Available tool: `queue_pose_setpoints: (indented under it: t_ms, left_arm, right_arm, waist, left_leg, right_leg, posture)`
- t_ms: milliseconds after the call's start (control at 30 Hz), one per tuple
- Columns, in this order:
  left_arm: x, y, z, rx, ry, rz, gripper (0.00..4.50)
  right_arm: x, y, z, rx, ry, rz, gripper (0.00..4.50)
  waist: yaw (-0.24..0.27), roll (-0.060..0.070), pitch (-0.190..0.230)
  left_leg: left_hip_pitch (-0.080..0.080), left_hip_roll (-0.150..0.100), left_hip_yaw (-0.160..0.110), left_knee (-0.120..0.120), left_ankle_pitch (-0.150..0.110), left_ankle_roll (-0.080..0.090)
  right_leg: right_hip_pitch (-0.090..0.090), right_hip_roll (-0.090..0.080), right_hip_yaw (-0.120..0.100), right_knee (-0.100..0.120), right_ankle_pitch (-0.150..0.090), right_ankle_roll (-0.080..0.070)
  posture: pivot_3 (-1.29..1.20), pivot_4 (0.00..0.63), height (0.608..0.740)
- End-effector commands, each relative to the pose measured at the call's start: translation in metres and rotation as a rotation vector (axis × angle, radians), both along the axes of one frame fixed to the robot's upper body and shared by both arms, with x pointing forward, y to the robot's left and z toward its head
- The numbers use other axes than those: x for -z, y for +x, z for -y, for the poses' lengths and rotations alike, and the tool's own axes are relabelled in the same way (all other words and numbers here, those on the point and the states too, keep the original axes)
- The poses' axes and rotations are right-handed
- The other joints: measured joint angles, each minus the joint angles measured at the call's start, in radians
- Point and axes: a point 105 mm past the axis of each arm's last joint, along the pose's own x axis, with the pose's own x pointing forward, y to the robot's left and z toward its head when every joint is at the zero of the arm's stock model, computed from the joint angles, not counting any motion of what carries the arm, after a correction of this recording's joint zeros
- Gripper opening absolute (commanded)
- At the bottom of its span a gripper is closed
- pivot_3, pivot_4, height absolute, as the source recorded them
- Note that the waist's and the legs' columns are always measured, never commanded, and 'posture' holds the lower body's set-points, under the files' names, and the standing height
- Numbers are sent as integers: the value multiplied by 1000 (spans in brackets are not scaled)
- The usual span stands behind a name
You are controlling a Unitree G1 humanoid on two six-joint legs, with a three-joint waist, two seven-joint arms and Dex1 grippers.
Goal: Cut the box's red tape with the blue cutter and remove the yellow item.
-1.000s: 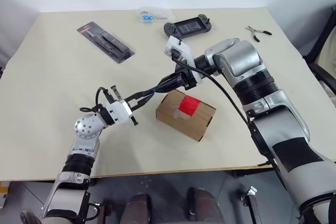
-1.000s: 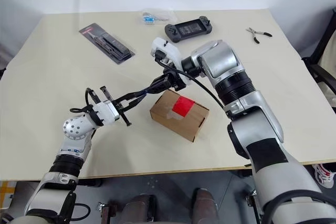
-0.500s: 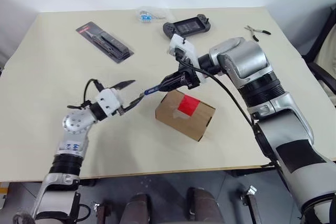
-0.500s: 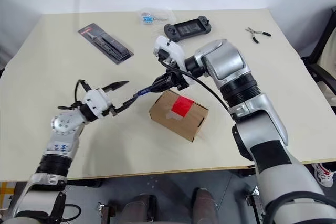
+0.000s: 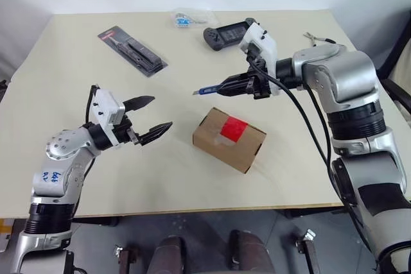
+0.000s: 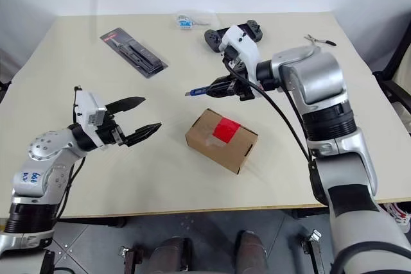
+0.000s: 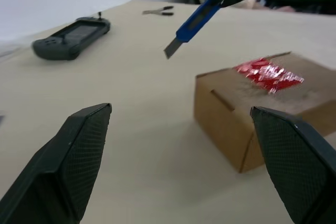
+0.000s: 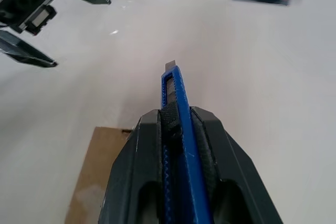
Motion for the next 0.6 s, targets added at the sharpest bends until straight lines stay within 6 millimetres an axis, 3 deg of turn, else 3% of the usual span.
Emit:
queue_pose_setpoints:
  t_ms: [33,67,167,567,600]
  left_arm:
    - [0,-10,30,132,12,-58,4500]
    - [4,-14,39,183,17,-92,4500]
    - [9,-16,56,260,10,-132,3917]
    - [14,7,97,410,133,-337,126]
    - [15,9,99,408,142,-348,26]
  right_arm:
    - [-17,-9,13,44,28,75,439]
    - [-18,-11,17,67,29,84,439]
    - [-18,-15,30,130,20,108,439]
    - [-20,-36,42,222,30,177,439]
    - [-18,-36,43,228,24,179,439]
  waist:
    - [-1,0,0]
    - [0,0,0]
    - [1,0,0]
    - [3,0,0]
    - [3,0,0]
  left_leg:
    - [0,0,0,0,0,0]
    - [0,0,0,0,0,0]
    - [0,0,0,-1,0,0]
    - [0,0,1,0,0,0]
    - [0,0,1,0,0,0]
  right_leg:
    - [0,0,0,0,0,0]
    - [0,0,0,0,0,0]
    - [0,0,0,0,0,0]
    - [0,0,1,-1,0,0]
    - [0,0,1,-1,0,0]
  posture:
    - [0,150,740]
    - [0,150,740]
    - [0,150,740]
    - [0,150,740]
    - [0,150,740]
